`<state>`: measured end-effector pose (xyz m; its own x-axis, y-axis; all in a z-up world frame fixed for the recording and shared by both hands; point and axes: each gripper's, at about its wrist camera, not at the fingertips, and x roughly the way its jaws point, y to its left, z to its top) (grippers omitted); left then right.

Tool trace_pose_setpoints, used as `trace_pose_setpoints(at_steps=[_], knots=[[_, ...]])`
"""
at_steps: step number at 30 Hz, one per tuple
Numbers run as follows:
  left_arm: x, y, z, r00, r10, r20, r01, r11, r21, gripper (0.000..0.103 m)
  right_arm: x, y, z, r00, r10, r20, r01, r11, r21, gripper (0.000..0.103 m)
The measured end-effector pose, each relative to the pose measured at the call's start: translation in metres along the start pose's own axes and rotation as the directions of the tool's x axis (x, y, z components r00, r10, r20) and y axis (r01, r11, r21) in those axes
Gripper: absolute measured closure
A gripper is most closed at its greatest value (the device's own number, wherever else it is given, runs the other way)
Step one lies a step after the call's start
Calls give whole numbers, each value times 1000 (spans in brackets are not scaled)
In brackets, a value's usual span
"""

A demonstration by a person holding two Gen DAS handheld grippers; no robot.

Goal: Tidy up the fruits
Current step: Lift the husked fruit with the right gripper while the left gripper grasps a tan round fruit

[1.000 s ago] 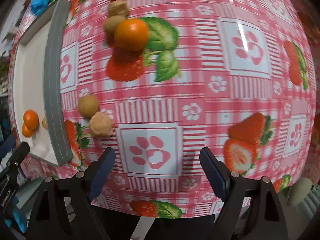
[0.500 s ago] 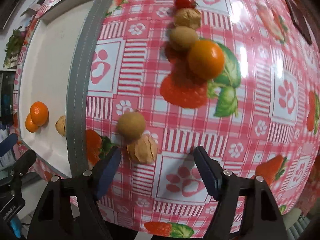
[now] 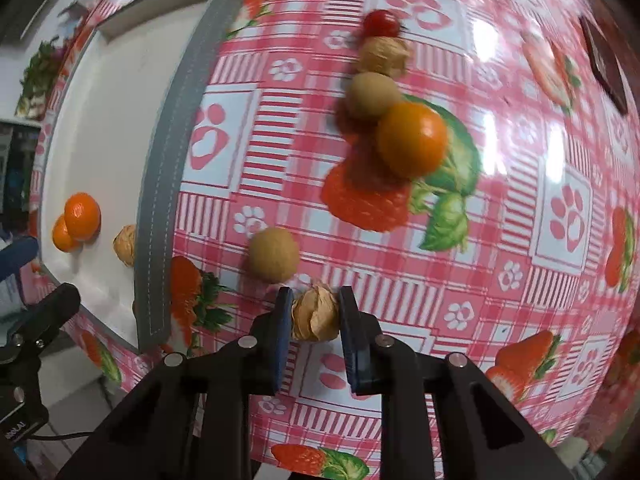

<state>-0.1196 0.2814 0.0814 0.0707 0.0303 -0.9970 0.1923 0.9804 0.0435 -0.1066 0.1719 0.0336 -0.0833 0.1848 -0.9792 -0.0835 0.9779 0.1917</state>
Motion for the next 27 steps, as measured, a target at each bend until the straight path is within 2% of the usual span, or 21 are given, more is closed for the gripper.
trace_pose_setpoints(at_steps=[3,10,15,20,23,27], knots=[[-1,-17,8,1000,-13,7,13,999,34,32,-3,-23,-2,999,39,17,-39,998,58,78],[0,-56,27,999,-52,7,51,992,118,32,-13,-69,-14,998,57,41,-63,986,154,78],[4,-83,37,997,-74,-4,74,984,164,32,-18,-83,-18,997,65,51,-74,980,187,78],[17,-96,48,994,-96,-43,101,981,164,32,-18,-109,-20,995,85,58,-96,972,216,78],[26,-104,53,995,-82,-50,89,982,166,32,-20,-122,-24,994,94,61,-105,969,222,78],[38,-113,62,997,-64,-49,72,984,165,32,-21,-161,-20,993,103,64,-115,967,229,78]])
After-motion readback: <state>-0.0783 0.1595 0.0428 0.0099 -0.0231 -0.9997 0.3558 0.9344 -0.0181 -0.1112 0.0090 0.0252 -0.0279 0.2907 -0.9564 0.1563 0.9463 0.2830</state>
